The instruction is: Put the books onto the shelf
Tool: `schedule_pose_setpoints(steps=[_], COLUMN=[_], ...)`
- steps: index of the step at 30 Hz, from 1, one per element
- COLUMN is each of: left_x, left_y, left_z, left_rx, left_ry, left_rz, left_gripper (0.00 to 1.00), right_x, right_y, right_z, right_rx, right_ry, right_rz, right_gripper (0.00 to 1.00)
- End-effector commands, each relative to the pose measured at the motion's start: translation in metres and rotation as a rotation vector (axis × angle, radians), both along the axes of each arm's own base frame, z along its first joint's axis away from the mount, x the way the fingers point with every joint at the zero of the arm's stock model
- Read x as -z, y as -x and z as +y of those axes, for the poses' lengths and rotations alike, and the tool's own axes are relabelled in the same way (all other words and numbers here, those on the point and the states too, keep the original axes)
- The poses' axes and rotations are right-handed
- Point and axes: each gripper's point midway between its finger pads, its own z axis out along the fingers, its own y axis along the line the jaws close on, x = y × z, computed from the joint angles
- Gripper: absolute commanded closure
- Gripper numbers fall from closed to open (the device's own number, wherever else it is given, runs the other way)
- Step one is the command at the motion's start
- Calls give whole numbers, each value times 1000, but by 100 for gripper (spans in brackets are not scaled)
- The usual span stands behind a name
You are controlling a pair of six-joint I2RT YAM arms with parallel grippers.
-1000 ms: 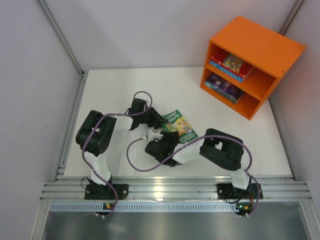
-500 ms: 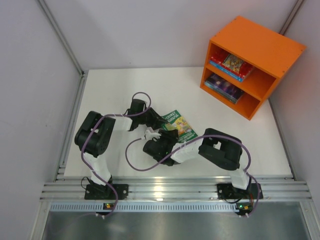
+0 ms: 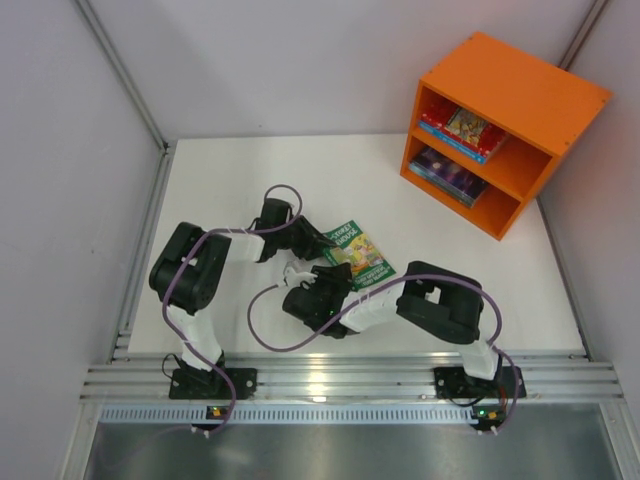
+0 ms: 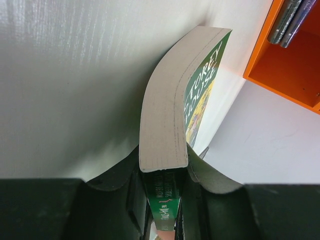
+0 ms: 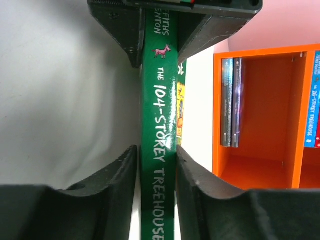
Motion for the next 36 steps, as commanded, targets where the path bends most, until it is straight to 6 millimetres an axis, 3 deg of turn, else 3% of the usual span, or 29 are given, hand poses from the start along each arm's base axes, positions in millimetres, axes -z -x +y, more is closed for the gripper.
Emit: schedule_pose_setpoints(steps=[1, 4, 5, 9, 11, 12, 13, 14, 20, 21, 25, 29, 31, 36], left_x=[-5, -5, -8, -19, -32, -29, -41, -51, -95, -101, -131, -151, -150, -141], left_y=[11, 12, 12, 13, 9, 13, 6, 3, -18, -21, -37, -32, -28, -7], left_z=[-1, -1, -1, 0, 2, 6, 7, 9, 52, 58, 101, 131, 140, 145], left_rx=[26, 27, 28, 30, 33, 41, 39, 40, -35, -45, -134, -167, -177, -167], left_ry=[5, 6, 9, 11, 2, -35, -41, -50, -180, -192, -199, -240, -260, -245], left_rz=[12, 13, 7, -10, -37, -23, -46, -72, -155, -173, -225, -274, -280, -288], left_gripper=[100, 100, 100, 100, 88, 81, 67, 62, 45, 38, 36, 36, 36, 35], right_x=[-21, -21, -21, -25, -31, -34, -37, -44, -72, -76, -95, -136, -156, -239], right_y=[0, -1, 0, -4, -6, -7, -8, -8, -13, -14, -20, -35, -48, -74], right_z=[12, 12, 11, 7, 3, 1, -1, -2, -10, -10, -12, -25, -40, -71], right_rx=[4, -1, -3, -8, -13, -13, -20, -25, -36, -34, -45, -19, 10, 94], right_ry=[-71, -60, -51, 7, 35, 47, 80, 85, 148, 149, 232, 239, 291, 252], right_rz=[-50, -51, -50, -55, -56, -59, -61, -66, -99, -106, -130, -203, -219, -323], right_gripper=[68, 89, 100, 100, 100, 100, 100, 100, 100, 100, 100, 100, 100, 100])
